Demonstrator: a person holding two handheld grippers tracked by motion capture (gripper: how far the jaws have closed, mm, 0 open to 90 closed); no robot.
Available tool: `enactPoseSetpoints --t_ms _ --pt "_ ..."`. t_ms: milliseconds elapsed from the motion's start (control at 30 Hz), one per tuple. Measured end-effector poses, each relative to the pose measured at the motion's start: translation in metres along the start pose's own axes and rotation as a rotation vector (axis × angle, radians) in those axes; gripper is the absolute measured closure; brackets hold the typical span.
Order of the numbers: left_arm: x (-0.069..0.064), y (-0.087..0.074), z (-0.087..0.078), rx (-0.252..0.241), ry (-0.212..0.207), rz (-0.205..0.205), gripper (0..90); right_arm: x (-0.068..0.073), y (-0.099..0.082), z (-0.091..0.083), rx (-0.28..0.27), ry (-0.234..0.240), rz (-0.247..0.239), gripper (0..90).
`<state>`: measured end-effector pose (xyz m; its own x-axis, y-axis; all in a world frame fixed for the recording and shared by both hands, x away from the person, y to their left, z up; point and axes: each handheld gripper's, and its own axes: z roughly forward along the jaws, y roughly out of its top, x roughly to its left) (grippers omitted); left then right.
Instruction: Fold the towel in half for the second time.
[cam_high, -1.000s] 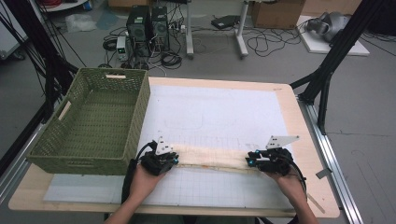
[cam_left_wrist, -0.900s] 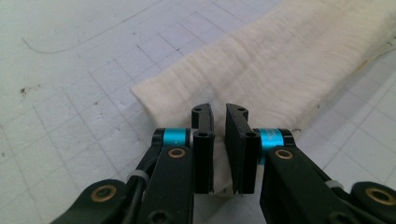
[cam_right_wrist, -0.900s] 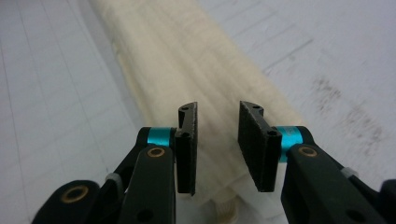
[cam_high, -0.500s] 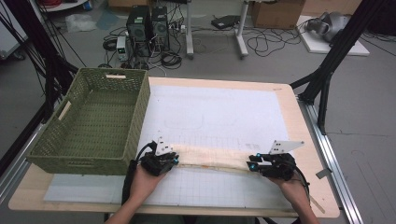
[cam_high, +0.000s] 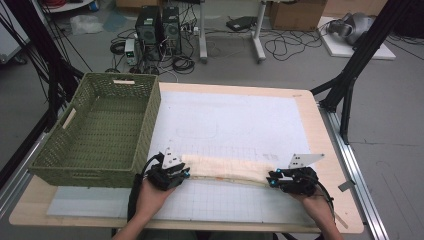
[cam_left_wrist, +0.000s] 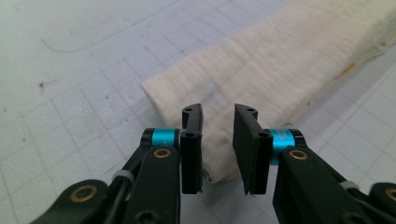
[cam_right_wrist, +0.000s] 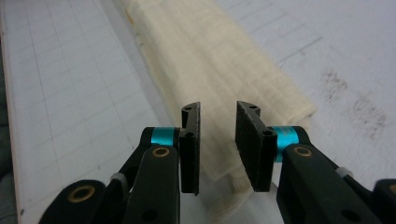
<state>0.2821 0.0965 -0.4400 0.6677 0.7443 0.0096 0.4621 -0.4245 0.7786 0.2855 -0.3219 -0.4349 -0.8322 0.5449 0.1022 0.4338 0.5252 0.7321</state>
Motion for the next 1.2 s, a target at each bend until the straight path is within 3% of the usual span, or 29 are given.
enactPoseSetpoints --t_ms 167,267,400,567,700,767,867,1000,1133,1200 --pt "0.0 0.003 0.002 0.006 0.006 0.009 86.6 0.0 0.002 0.005 0.029 0.019 -0.013 88.0" --pt "0.0 0.006 -0.001 -0.016 0.015 0.009 87.9 -0.001 0.004 0.004 0.033 0.03 -0.004 88.8" --pt "0.001 0.009 -0.01 -0.049 0.021 -0.004 88.0 0.001 0.005 -0.003 -0.005 0.04 -0.008 88.8" --pt "0.003 0.006 -0.012 -0.044 0.018 -0.014 88.0 0.006 0.004 -0.003 0.004 0.06 -0.019 88.8" --pt "0.003 -0.003 -0.003 0.002 0.005 -0.017 87.7 0.009 -0.001 0.004 0.058 0.065 -0.026 88.8" --pt "0.003 -0.004 -0.003 -0.011 0.004 -0.021 87.3 0.008 -0.002 0.004 0.052 0.071 -0.02 88.7" --pt "0.003 -0.002 -0.005 -0.028 -0.003 -0.02 82.8 0.007 0.0 0.002 0.023 0.065 -0.009 84.3" --pt "0.0 -0.001 -0.009 -0.061 -0.01 -0.007 74.3 0.006 0.006 -0.002 -0.057 0.044 0.003 75.6" --pt "-0.002 -0.001 -0.011 -0.094 -0.033 -0.019 69.9 0.001 0.009 -0.001 -0.077 0.017 0.026 69.1" --pt "-0.004 -0.001 -0.013 -0.108 -0.038 -0.006 68.3 -0.002 0.009 -0.002 -0.1 0.02 0.047 66.9"
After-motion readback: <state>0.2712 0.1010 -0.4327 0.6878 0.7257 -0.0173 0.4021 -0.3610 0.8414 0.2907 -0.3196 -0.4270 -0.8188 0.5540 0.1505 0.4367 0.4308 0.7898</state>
